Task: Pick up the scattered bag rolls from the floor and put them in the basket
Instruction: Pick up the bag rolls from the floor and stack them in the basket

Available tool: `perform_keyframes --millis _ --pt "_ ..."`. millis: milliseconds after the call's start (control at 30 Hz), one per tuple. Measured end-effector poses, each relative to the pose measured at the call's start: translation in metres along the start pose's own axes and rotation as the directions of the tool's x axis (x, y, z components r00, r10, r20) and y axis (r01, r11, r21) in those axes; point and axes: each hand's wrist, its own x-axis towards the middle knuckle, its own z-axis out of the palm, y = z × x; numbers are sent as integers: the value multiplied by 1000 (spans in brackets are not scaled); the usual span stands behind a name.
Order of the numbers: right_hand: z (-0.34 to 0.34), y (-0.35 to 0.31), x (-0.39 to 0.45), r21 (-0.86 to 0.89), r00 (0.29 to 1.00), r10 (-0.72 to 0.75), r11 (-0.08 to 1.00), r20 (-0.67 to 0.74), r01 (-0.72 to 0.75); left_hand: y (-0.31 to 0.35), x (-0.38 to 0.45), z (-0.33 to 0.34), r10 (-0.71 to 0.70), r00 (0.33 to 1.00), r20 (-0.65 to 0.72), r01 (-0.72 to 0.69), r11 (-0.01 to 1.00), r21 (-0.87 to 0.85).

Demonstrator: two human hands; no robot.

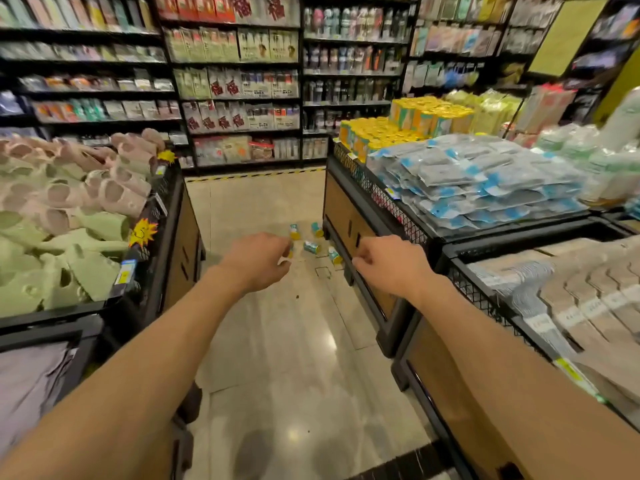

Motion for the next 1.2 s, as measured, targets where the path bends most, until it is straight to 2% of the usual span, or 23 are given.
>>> perform_keyframes --millis 200,367,633,800,1033,1200 --pt "14 -28 86 2 999 -1 1000 38 1 -61 53 14 -11 1000 -9 11 1000 -7" --pt "36 -27 168 14 998 -12 1000 68 11 -93 113 34 -51 997 50 54 997 -60" --pt "68 7 341 99 999 -23 995 47 18 -140 260 41 -100 995 6 100 988 -120" --pt "82 24 461 110 997 -57 993 53 51 -191 350 52 -170 985 17 171 984 -54" --pt "89 12 604 81 989 -123 990 86 116 -264 473 57 -167 985 40 168 986 -23" --pt "106 -4 707 70 990 -109 992 92 102 -335 558 72 -140 989 44 142 989 -35"
